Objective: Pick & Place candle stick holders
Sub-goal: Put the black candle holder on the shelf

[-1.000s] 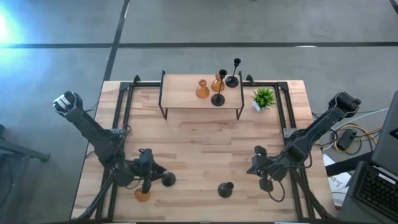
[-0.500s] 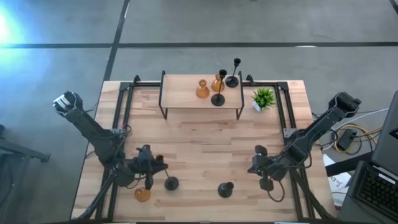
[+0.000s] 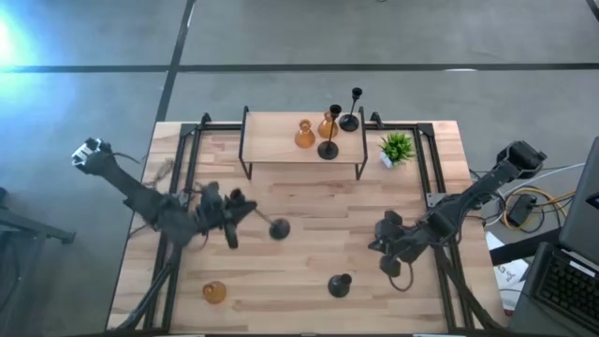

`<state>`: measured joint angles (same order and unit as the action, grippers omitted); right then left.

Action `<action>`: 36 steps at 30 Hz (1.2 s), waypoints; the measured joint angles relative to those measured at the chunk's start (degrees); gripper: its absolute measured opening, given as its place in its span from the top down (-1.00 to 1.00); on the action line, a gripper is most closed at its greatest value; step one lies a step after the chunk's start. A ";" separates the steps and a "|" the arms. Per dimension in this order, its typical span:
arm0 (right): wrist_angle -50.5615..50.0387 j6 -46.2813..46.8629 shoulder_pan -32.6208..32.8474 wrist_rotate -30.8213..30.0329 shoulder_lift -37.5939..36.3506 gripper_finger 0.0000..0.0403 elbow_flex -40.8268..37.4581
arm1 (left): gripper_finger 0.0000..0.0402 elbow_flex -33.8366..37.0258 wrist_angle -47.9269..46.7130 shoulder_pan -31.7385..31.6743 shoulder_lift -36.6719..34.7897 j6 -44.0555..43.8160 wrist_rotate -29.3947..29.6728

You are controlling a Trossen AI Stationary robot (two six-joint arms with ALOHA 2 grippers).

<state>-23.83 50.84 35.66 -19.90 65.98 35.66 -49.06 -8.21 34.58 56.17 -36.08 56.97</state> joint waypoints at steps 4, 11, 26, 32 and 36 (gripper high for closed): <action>0.02 1.54 -2.99 -3.26 0.00 0.96 0.00 | 0.91 -6.04 -5.70 -8.93 -1.93 5.37 -6.24; 0.03 3.15 -7.54 -6.15 0.00 0.96 0.00 | 0.91 -17.25 -16.00 -26.49 -1.24 14.89 -25.42; 0.26 6.21 -11.89 -9.18 0.00 0.96 -0.04 | 0.91 -30.79 -23.45 -59.44 6.62 29.58 -50.27; 0.61 6.21 -11.89 -9.18 0.00 0.96 -0.07 | 0.91 -32.08 -23.12 -69.30 11.72 31.40 -57.32; 0.61 6.15 -11.86 -9.19 0.00 0.96 -0.07 | 0.91 -33.20 -22.37 -73.19 14.59 32.62 -58.48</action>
<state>-23.22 56.99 23.79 -29.09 65.98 35.59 -82.25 -30.58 -38.61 70.76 -3.47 -1.51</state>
